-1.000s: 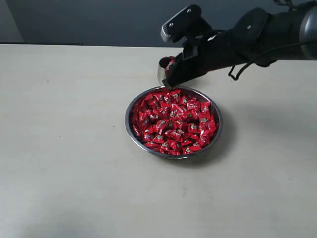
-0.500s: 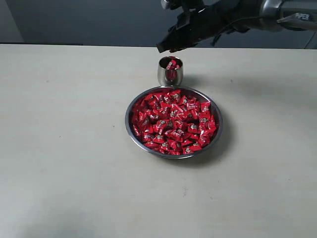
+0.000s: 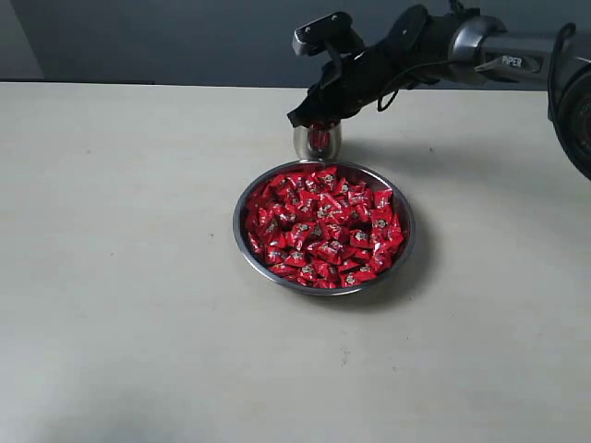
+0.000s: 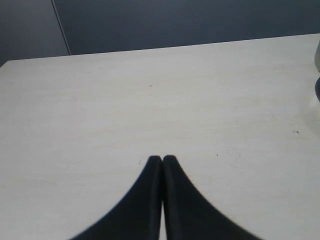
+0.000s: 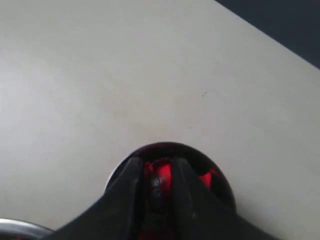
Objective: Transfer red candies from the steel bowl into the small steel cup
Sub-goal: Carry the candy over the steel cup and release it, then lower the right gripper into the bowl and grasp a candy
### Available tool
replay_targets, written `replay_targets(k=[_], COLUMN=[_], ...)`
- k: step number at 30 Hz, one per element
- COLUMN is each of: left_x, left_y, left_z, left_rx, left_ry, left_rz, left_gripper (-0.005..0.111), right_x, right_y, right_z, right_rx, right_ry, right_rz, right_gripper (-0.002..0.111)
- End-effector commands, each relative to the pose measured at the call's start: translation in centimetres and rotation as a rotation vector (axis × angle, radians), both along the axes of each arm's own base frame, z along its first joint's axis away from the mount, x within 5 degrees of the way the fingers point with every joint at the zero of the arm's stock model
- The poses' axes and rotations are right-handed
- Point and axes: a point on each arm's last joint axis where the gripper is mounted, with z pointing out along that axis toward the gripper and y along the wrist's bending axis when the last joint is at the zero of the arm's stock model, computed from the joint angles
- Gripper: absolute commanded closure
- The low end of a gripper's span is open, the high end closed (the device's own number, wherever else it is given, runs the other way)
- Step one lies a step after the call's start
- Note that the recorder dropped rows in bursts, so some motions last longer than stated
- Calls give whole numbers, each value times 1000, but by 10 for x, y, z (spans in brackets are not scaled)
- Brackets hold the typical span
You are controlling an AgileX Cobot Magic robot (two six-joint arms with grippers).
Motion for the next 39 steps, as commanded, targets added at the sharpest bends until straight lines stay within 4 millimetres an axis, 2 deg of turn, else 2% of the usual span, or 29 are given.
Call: replay_targets(k=[1, 12, 14, 18, 20, 23, 33, 39], left_x=[0, 0, 0, 0, 0, 0, 0, 0], left_y=[0, 0, 0, 0, 0, 0, 0, 0], left_z=[4, 4, 4, 4, 4, 4, 4, 4], left_rx=[3, 3, 3, 3, 3, 3, 3, 3], left_ry=[-18, -18, -18, -18, -18, -18, -18, -18], left_rz=[-5, -5, -5, -5, -5, -5, -5, -5], left_gripper=[106, 106, 106, 106, 106, 106, 106, 106], right_x=[2, 1, 1, 1, 1, 2, -7, -17], right_y=[-3, -5, -5, -5, -5, -5, -7, -8], right_z=[13, 13, 13, 13, 13, 16, 63, 79], right_rx=[5, -21, -21, -21, -21, -17, 37, 43], right_ry=[-27, -30, -30, -30, -30, -44, -69, -24], right_rz=[-6, 5, 5, 5, 5, -1, -9, 26], right_gripper=[108, 107, 102, 74, 67, 67, 67, 67])
